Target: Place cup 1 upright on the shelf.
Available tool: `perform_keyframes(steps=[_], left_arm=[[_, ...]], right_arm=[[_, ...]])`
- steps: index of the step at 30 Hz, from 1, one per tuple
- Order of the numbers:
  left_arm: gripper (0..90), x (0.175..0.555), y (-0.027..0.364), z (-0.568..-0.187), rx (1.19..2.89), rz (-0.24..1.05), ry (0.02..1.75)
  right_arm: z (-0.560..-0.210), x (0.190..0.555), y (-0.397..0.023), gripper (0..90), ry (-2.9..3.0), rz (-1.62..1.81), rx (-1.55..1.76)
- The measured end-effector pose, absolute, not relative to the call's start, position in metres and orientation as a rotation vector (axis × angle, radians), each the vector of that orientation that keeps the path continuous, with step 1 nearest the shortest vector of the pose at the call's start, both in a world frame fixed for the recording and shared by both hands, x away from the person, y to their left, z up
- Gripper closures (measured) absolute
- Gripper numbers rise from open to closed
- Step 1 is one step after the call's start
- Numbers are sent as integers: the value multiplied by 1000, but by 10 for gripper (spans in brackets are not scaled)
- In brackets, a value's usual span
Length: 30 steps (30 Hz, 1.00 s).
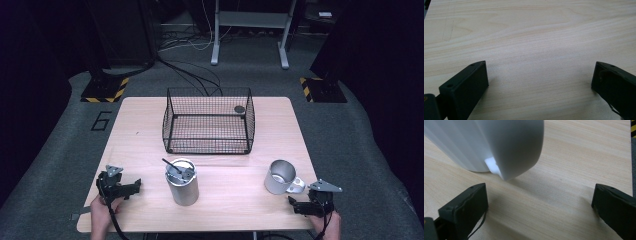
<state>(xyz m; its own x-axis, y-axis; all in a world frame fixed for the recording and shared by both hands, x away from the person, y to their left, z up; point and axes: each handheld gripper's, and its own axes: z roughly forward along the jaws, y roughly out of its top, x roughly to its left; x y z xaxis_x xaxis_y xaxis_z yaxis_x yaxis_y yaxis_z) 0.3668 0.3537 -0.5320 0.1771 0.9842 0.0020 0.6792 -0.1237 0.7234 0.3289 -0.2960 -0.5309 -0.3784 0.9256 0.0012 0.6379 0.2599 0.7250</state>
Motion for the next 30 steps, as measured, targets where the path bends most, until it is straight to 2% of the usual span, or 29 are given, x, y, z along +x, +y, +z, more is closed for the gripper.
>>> perform_keyframes(steps=[15,19,30], left_arm=[[5,362,351,-532,1858,674,1581],[2,357,350,-530,1806,686,1530],[1,345,341,-518,1866,622,1419]], right_arm=[[-531,329,-296,0,2112,909,1412],[-531,329,-297,0,2114,908,1409],[-531,329,-297,0,2114,903,1415]])
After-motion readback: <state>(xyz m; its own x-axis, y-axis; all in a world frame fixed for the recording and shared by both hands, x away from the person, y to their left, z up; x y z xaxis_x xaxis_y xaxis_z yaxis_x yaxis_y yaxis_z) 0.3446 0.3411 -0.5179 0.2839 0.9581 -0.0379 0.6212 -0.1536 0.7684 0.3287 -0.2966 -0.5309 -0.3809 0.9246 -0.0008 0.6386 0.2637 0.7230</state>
